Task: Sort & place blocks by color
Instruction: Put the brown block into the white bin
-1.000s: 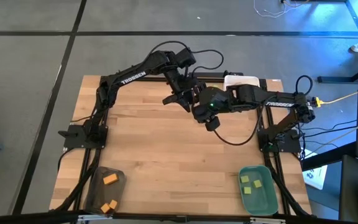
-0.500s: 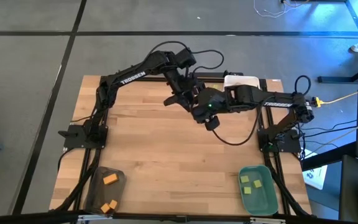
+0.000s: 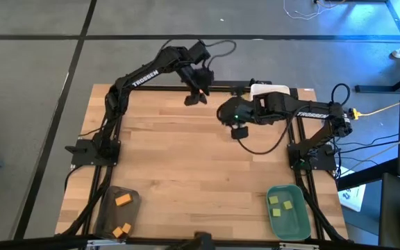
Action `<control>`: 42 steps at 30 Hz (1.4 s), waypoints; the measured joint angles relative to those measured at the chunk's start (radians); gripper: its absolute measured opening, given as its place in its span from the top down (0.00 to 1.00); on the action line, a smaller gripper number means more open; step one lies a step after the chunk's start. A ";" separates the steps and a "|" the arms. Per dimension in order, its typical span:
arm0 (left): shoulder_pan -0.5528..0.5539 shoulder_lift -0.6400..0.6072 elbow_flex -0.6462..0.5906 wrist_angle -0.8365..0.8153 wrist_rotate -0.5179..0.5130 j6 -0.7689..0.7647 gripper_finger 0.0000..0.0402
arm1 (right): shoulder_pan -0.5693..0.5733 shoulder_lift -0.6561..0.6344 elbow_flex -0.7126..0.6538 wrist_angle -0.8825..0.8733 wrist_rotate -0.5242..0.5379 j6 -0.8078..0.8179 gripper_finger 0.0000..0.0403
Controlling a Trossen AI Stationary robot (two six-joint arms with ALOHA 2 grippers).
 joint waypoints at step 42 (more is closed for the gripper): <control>0.130 0.000 -0.002 0.046 0.000 -0.002 0.51 | -0.992 -0.006 -0.683 0.152 -0.302 0.418 0.68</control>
